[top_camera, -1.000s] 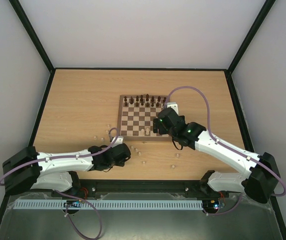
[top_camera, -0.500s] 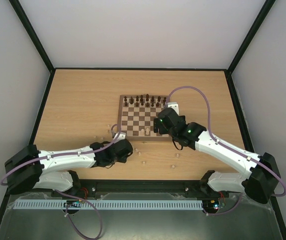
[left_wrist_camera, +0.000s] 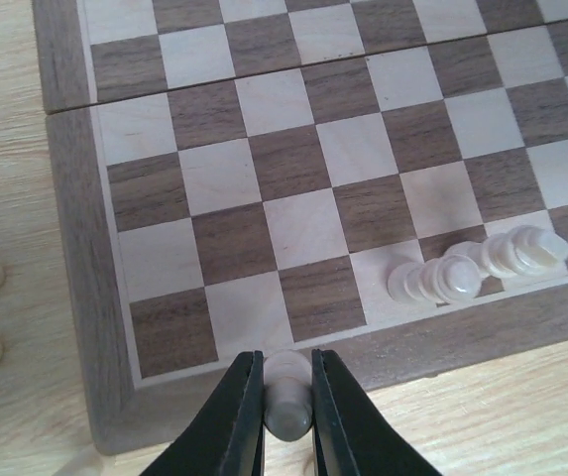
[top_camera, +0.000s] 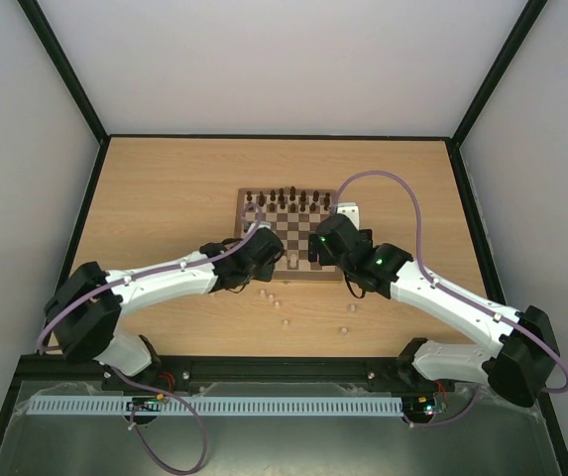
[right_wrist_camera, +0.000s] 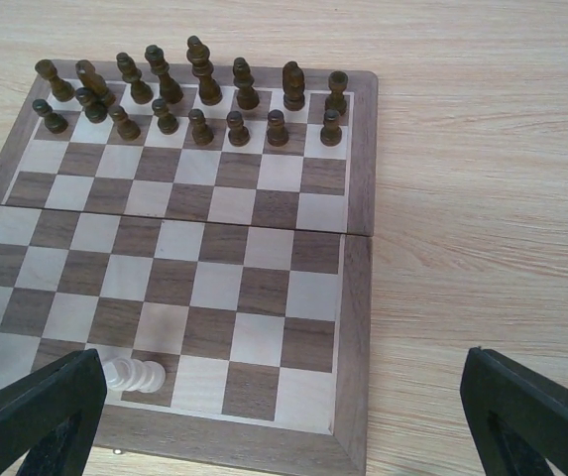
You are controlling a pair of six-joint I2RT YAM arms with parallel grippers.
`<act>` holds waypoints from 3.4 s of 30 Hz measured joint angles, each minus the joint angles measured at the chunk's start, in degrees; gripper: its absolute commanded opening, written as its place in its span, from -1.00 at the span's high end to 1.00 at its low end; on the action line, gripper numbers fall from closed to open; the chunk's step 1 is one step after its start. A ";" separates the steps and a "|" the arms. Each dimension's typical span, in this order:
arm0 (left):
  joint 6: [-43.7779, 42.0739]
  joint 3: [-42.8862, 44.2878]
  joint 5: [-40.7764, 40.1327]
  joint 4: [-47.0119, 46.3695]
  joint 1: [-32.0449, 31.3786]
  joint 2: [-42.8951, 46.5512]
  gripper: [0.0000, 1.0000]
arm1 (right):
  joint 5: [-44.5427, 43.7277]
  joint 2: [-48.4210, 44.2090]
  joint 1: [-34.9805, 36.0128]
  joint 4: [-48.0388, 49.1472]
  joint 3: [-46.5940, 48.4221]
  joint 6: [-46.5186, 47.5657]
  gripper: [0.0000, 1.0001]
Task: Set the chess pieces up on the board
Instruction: Pick up the chess piece at the center of the board, then place the chess piece on the chessboard, then pick up the chess piece at the center of the board.
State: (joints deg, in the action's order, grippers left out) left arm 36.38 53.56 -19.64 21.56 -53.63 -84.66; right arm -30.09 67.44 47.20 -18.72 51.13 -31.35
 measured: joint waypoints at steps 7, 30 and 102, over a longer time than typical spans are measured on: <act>-2.23 2.01 1.22 -1.07 0.63 -6.27 0.84 | -0.13 0.00 -0.11 0.00 0.00 0.00 -0.98; -4.13 3.91 3.56 -4.61 2.54 -11.02 0.79 | -0.20 0.00 -0.26 0.00 0.00 0.00 -0.98; 0.68 -15.58 2.54 -3.61 13.42 8.94 0.05 | 1.51 0.81 -0.28 0.04 0.00 0.02 -0.97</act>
State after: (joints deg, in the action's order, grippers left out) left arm 37.06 37.98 -17.10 17.96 -40.21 -75.72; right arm -28.58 68.25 46.92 -18.68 51.13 -31.33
